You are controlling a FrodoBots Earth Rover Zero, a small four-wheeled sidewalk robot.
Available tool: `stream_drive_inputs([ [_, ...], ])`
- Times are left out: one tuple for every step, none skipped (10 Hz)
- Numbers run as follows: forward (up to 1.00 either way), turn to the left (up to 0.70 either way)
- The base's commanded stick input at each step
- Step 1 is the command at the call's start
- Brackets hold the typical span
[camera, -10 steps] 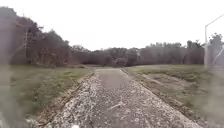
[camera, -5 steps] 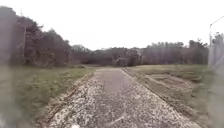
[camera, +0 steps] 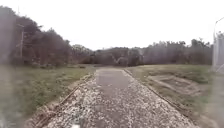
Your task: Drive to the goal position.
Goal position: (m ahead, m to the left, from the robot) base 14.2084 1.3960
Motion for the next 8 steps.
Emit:
stream_drive_inputs([
  [0.70, 0.00],
  [0.70, 0.00],
  [0.70, 0.00],
  [0.70, 0.00],
  [0.70, 0.00],
  [0.70, 0.00],
  [0.70, 0.00],
  [0.70, 0.00],
])
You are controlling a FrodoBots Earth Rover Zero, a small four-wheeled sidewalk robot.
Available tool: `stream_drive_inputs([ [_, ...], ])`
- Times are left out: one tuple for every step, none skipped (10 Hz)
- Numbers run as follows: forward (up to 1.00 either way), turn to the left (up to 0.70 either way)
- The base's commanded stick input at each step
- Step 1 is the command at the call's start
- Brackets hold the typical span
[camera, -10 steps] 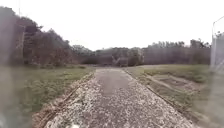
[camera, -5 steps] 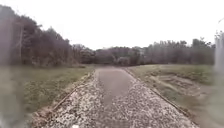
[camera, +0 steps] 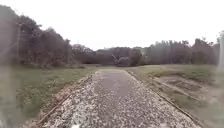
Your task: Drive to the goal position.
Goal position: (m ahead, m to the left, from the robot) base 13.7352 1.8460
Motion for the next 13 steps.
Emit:
stream_drive_inputs([
  [0.70, 0.00],
  [0.70, 0.00],
  [0.70, 0.00],
  [0.70, 0.00],
  [0.70, 0.00],
  [0.70, 0.00],
  [0.70, 0.00],
  [0.70, 0.00],
  [0.70, 0.00],
  [0.70, 0.00],
  [0.70, 0.00],
  [0.70, 0.00],
  [0.70, 0.00],
])
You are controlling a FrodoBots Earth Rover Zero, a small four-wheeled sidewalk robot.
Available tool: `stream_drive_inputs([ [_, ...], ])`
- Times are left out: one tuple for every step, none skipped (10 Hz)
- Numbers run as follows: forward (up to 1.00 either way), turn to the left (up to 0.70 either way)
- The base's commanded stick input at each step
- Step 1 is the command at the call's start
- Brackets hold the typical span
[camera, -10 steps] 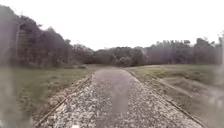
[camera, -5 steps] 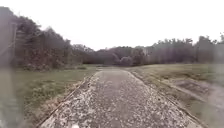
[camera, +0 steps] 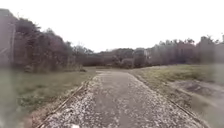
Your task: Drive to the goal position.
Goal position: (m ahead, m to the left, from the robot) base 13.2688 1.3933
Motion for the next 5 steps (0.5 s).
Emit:
stream_drive_inputs([
  [0.70, 0.00],
  [0.70, 0.00],
  [0.70, 0.00],
  [0.70, 0.00],
  [0.70, 0.00],
])
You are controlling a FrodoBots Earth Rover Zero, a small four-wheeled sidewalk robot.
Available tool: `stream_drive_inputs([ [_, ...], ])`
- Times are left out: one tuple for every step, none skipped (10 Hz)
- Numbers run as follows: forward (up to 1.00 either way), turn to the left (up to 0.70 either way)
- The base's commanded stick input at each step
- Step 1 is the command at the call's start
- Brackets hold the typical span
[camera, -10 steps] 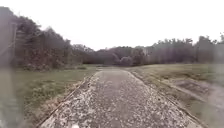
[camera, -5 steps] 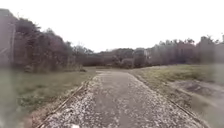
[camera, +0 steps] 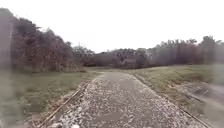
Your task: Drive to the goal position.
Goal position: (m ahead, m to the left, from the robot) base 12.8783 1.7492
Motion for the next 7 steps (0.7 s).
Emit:
stream_drive_inputs([
  [0.70, 0.00],
  [0.70, 0.00],
  [0.70, 0.00],
  [0.70, 0.00],
  [0.70, 0.00],
  [0.70, 0.00],
  [0.70, 0.00],
])
